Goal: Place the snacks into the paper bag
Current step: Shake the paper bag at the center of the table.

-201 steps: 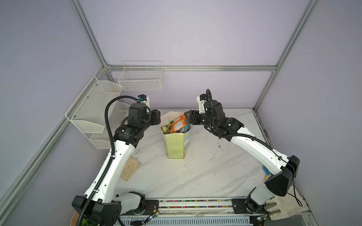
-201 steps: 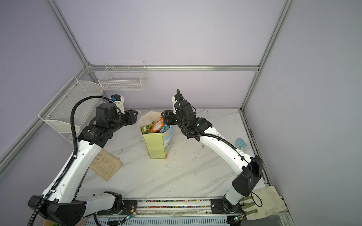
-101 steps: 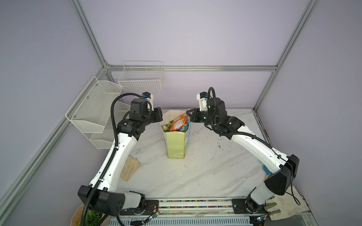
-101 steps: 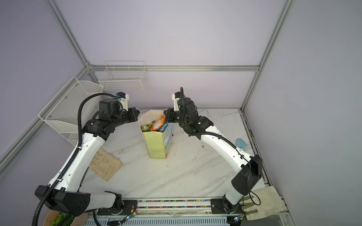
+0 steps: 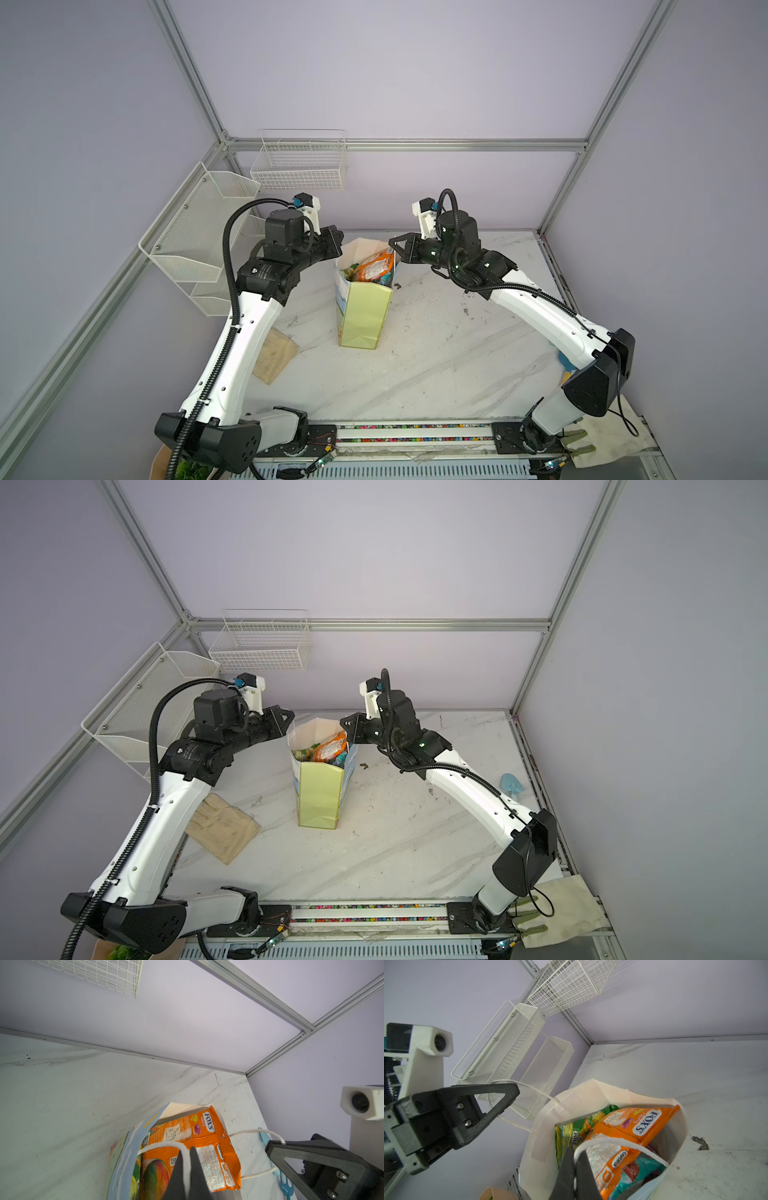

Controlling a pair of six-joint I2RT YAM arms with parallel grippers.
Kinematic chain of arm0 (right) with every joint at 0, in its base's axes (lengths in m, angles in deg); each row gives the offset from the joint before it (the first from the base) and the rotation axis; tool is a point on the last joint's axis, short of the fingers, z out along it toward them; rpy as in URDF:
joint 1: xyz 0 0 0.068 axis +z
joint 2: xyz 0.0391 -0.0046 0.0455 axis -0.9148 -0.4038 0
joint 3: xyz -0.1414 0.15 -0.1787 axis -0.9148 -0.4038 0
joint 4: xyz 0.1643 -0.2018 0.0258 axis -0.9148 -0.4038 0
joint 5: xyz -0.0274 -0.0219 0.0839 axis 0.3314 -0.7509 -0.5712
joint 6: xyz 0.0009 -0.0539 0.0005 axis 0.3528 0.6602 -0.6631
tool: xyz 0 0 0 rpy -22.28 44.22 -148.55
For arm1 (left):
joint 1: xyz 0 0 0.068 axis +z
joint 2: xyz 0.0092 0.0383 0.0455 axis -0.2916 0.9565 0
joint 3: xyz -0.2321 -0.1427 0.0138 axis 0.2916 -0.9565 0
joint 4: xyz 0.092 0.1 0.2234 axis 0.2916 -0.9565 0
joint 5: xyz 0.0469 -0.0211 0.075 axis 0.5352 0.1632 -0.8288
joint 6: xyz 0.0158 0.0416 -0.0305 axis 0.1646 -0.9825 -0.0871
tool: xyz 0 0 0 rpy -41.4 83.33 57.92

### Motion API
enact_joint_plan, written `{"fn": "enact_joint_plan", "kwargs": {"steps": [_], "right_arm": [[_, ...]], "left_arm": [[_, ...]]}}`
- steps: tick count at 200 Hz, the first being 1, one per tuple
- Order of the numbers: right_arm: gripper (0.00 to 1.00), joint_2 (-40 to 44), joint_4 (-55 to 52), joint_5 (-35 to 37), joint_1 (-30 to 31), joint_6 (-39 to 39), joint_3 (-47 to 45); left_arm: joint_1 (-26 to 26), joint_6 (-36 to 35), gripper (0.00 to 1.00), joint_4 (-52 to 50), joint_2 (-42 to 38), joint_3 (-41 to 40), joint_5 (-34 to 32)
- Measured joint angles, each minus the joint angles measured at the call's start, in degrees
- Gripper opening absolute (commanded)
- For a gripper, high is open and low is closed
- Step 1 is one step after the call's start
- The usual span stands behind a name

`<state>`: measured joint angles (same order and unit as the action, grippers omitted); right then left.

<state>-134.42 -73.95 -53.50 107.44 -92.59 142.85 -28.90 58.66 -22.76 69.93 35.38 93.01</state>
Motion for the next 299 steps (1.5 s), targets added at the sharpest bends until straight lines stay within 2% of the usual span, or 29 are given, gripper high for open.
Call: {"fn": "enact_joint_plan", "kwargs": {"steps": [42,88,111,138,160,184,199,212,236,249,299], "right_arm": [[0.0,-0.8,2.9,-2.5,0.0,-1.4,-1.6],[0.0,-7.9,-0.3,-3.1,0.0,-1.1,10.4],[0.0,-8.2,-1.0,-3.1,-0.1,-1.0,11.2],[0.0,-5.3,1.8,-3.1,-0.1,-1.3,4.1],[0.0,-1.8,5.3,-3.2,0.0,-1.9,-3.0],[0.0,0.7,7.9,-3.1,0.2,-2.3,-6.8],[0.06,1.3,9.0,-3.0,0.2,-2.4,-7.5],[0.13,1.5,9.5,-3.0,0.2,-2.6,-7.5],[0.3,1.6,9.8,-2.8,0.2,-2.8,-7.5],[0.35,1.8,9.8,-2.5,0.3,-2.6,-7.5],[0.58,4.2,8.6,-0.6,0.3,-1.0,-7.5]], "left_arm": [[0.0,0.5,0.0,1.7,0.2,-4.6,2.8],[0.0,0.6,0.0,3.2,5.0,-2.2,4.4],[0.2,0.6,0.0,3.2,6.3,-0.9,4.6],[0.2,0.6,0.0,3.8,4.6,-1.6,4.6],[0.2,0.7,0.0,5.7,0.1,-6.1,4.6],[0.2,1.2,0.0,6.8,-3.2,-10.0,4.6],[0.2,1.4,0.0,7.2,-3.4,-10.8,4.5],[0.2,1.5,0.07,7.4,-3.4,-11.0,4.3],[0.2,1.2,0.32,8.0,-3.5,-11.0,3.7],[0.2,1.0,0.42,8.1,-3.6,-11.0,3.0],[0.2,0.0,0.69,7.5,-4.1,-10.9,0.3]]}}
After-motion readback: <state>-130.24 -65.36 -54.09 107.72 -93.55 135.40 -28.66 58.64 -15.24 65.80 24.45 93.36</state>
